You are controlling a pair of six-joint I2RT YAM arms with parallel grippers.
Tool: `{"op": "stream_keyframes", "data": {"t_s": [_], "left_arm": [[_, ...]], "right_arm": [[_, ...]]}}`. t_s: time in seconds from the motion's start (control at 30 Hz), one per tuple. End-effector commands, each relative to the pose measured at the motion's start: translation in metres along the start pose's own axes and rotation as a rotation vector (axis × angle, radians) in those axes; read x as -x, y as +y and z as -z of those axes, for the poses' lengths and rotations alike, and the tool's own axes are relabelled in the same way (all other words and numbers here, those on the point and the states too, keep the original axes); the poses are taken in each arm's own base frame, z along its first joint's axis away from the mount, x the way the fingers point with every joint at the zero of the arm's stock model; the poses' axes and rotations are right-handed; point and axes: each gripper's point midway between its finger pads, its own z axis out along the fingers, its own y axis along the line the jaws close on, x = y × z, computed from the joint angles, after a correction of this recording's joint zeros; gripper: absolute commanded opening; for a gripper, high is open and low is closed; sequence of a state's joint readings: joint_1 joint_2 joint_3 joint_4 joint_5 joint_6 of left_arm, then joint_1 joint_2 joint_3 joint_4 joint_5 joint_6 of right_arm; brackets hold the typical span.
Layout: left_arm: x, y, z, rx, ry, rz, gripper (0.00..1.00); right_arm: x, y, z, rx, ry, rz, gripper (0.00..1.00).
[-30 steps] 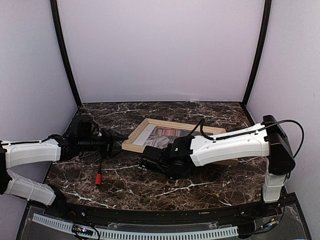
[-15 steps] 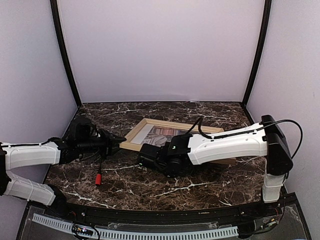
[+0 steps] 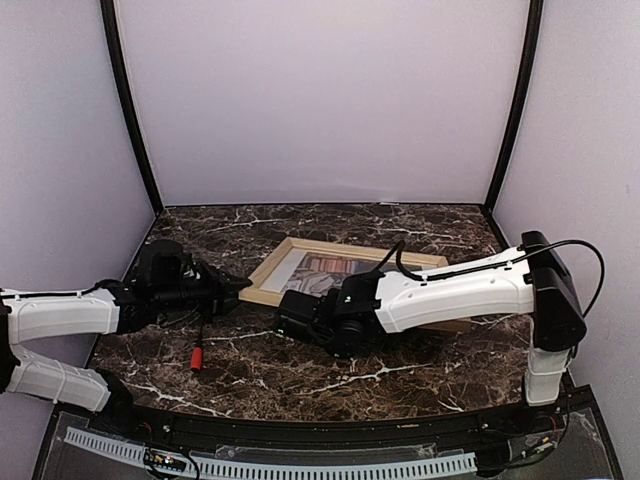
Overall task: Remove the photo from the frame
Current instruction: Pass from the right arm to the left
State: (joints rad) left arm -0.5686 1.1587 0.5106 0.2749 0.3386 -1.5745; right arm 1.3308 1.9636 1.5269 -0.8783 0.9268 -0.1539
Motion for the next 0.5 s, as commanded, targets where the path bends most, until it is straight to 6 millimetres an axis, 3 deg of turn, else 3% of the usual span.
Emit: {"op": "stream_keyframes", "data": {"t_s": [0.0,0.2,0.47], "left_arm": [[-0.003,0.016,0.005,0.037,-0.016,0.019,0.04],[-0.003,0.029,0.003,0.072,-0.019,0.015,0.02],[-0.005,0.035,-0.001,0.086,-0.014,0.010,0.00]], "right_arm": [[0.028,0.013,0.016,0.116,-0.143,-0.191,0.60],[0.033,0.013,0.032,0.209,-0.206,-0.249,0.98],[0.045,0.011,0.070,0.410,-0.324,-0.348,0.99]]}}
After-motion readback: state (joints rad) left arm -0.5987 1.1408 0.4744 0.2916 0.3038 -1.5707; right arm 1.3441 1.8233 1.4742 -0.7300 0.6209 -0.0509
